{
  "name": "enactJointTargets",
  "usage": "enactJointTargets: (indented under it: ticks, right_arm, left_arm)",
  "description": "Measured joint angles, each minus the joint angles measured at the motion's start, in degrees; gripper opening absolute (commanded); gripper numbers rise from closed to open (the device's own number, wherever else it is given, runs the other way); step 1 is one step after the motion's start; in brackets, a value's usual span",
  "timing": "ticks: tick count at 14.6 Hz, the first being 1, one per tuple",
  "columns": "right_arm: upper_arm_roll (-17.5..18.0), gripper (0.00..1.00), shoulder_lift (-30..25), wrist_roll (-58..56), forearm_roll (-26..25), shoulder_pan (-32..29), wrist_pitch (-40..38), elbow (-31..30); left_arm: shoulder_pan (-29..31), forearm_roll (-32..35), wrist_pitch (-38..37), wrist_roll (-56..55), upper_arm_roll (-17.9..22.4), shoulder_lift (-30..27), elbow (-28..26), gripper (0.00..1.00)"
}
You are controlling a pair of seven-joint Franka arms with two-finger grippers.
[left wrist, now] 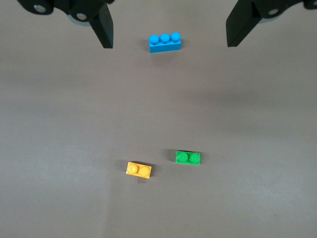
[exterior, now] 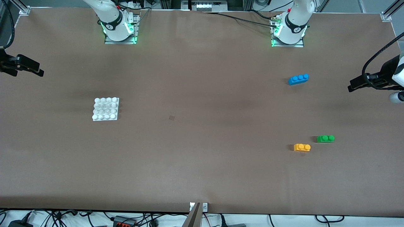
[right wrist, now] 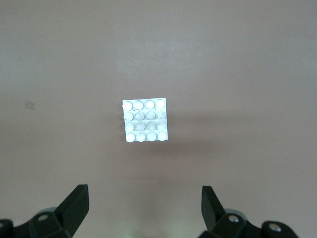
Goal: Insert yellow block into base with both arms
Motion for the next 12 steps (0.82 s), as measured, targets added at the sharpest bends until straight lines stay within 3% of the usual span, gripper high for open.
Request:
enactJointTargets:
  ticks: [7, 12]
  right_arm:
    - [0.03, 1.0, 0.27, 0.0, 0.0, 0.5, -2.46, -0.07]
    - [0.03, 1.0, 5.19, 0.0, 0.0, 0.52, -0.82, -2.97]
  left_arm:
    - [0.0, 0.0, -0.05, 0.0, 0.0, 0.0, 0.0, 1.0]
    - [0.0, 0.0, -0.08, 0.0, 0.0, 0.0, 0.0, 1.0]
